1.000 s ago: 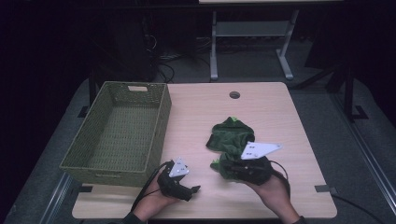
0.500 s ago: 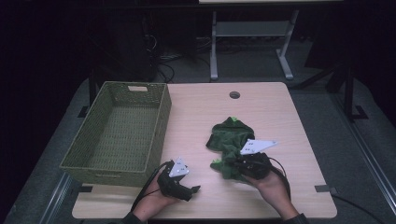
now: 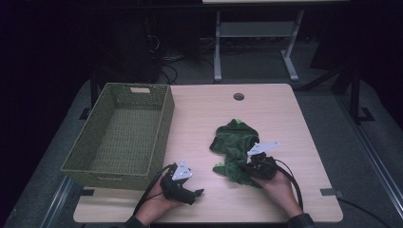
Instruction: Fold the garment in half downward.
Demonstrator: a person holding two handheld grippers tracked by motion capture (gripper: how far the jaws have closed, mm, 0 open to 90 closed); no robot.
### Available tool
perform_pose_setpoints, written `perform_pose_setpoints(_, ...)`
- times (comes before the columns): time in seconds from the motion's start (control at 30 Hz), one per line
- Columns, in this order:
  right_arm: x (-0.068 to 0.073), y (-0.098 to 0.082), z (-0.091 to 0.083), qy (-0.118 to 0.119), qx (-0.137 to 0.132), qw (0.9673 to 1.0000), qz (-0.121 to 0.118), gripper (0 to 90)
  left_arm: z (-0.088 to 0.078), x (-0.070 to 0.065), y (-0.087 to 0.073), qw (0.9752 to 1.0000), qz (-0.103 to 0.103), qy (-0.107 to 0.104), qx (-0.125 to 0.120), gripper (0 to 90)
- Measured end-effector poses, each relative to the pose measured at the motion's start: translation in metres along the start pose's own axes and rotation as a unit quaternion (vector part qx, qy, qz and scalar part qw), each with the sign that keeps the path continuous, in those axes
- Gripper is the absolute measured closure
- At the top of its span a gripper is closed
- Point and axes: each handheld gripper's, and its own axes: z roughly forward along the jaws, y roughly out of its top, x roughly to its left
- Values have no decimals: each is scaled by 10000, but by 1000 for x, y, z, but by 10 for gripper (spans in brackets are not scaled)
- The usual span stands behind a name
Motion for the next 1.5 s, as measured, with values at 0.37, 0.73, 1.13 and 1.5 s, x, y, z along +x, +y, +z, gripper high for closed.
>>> perform_pose_setpoints(0.37,-1,4,-19,-56,-334,9994,-29,876,0,0,0,10000,4,-2,-2,124)
perform_pose_setpoints(0.73,-18,-16,-67,-241,-776,9966,96,770,0,0,0,10000,-13,6,-13,125)
perform_pose_setpoints(1.13,-38,-63,-97,-370,-760,9960,290,669,0,0,0,10000,-12,10,4,124)
perform_pose_setpoints(1.5,-33,-98,-102,-181,-464,9982,324,629,0,0,0,10000,-1,16,6,124)
